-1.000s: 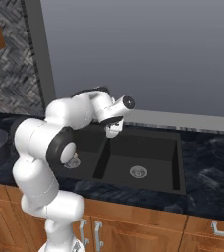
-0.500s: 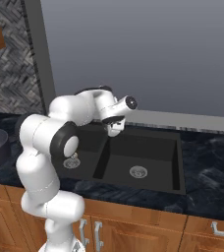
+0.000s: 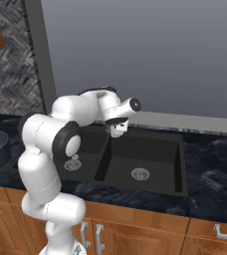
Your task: Dump the mushroom from the pot into the sink. Then turn on the water and wash the mushroom. Then turn off the water and put the mushroom back in the pot.
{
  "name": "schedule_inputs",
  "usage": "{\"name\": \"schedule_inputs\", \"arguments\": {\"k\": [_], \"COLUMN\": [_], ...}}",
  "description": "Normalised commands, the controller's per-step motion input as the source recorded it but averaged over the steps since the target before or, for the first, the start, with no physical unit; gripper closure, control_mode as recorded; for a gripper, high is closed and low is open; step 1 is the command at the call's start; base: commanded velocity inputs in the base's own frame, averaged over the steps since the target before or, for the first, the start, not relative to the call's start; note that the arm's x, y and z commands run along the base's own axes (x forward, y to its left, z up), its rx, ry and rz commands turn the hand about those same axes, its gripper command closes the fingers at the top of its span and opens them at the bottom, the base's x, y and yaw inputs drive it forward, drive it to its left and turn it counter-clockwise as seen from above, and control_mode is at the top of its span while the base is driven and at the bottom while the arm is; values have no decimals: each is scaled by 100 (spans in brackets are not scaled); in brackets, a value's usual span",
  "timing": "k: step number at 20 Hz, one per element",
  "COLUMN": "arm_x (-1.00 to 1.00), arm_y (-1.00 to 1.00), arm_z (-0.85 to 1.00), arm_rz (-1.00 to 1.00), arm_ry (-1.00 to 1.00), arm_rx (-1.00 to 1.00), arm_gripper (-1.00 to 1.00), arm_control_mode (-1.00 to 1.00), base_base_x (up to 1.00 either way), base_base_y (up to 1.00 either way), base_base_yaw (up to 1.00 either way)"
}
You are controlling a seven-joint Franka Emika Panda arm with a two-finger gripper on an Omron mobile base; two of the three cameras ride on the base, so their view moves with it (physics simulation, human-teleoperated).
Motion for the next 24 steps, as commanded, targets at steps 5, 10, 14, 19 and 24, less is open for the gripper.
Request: {"name": "schedule_inputs", "arguments": {"k": [5, 10, 14, 19, 24], "arm_x": [28, 28, 20, 6, 10], "arm_y": [0, 0, -4, -9, 0], "arm_z": [-10, -10, -6, -3, -5], "arm_rz": [0, 0, 0, 1, 0], "arm_ry": [0, 0, 0, -3, 0], "arm_rx": [0, 0, 0, 2, 0], "arm_gripper": [-100, -100, -100, -100, -100], "arm_control_mode": [-100, -100, -100, -100, -100], "base_base_x": [0, 0, 0, 0, 0], "base_base_y": [0, 0, 0, 0, 0], "base_base_yaw": [0, 0, 0, 0, 0]}}
